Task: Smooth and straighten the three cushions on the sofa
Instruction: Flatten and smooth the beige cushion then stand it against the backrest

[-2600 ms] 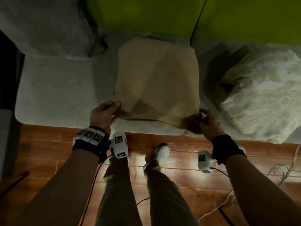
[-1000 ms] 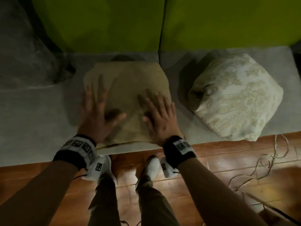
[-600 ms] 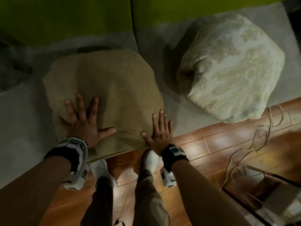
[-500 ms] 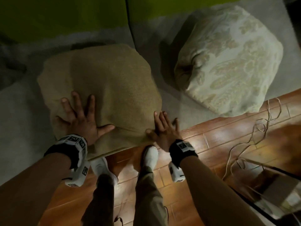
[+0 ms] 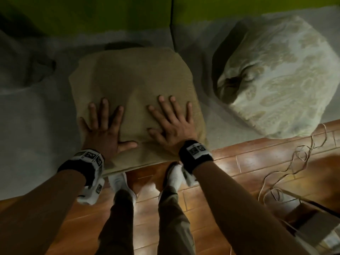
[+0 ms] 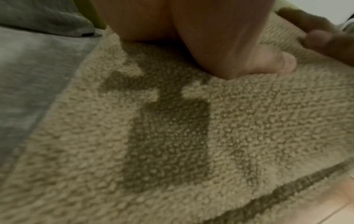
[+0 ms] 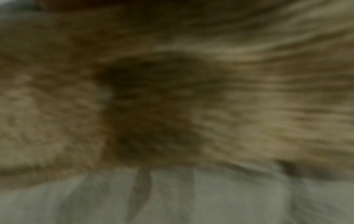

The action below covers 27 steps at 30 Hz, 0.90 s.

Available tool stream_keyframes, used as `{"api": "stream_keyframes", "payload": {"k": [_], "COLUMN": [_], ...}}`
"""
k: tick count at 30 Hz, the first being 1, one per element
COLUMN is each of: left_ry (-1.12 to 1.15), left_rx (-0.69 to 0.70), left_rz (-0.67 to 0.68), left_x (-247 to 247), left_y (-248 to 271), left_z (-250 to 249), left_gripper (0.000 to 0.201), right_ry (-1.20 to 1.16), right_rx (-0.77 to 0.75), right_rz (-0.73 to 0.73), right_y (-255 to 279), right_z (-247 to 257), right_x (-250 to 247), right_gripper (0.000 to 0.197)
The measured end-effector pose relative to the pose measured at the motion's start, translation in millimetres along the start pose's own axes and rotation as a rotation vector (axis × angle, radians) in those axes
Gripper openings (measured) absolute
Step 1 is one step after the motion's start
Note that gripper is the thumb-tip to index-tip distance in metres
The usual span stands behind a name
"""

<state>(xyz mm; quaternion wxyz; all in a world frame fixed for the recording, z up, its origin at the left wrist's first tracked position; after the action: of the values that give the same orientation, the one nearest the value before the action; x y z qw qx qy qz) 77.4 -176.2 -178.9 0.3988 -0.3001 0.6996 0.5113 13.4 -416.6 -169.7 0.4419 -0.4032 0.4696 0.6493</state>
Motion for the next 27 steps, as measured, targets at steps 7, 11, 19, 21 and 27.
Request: {"api": "stream_keyframes", "payload": {"k": [7, 11, 19, 21, 27], "left_ry": [-0.024, 0.155, -0.001, -0.04, 0.346], "left_rx": [0.047, -0.019, -0.045, -0.009, -0.242], "left_rz": [-0.121, -0.331, -0.162, -0.1, -0.088], "left_x": [-1.1, -31.5, 18.2, 32.0, 2.8], "left_y": [17.7, 49.4, 58.3, 51.6, 79.3], "left_z": [-12.0, -32.0, -13.4, 0.2, -1.5], "left_gripper": [0.118, 0.098, 0.073, 0.075, 0.083], "right_ry": [-0.106, -0.256, 0.042, 0.064, 0.045], "right_rx": [0.246, 0.207, -0.144, -0.139, -0.121], "right_rz": [0.243, -0.218, 0.079, 0.112, 0.076], "right_y": [52.8, 65.5, 30.5, 32.8, 28.0], "right_z": [-49.3, -16.0, 28.6, 16.5, 32.5], "right_x": [-2.1, -51.5, 3.6, 19.3, -24.0], "right_gripper": [0.07, 0.073, 0.066, 0.071, 0.069]}}
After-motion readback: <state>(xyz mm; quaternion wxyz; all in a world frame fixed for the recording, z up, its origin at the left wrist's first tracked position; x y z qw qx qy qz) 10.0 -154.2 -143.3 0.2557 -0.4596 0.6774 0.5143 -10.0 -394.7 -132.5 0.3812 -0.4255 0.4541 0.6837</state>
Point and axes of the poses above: each hand's wrist, its own y-axis away from the middle knuckle, its own x-axis out of the palm, z = x × y, the point moved 1 cm from there along -y, towards the middle knuckle, and after that the axes turned 5 degrees about -x, right-handed, at the moved point
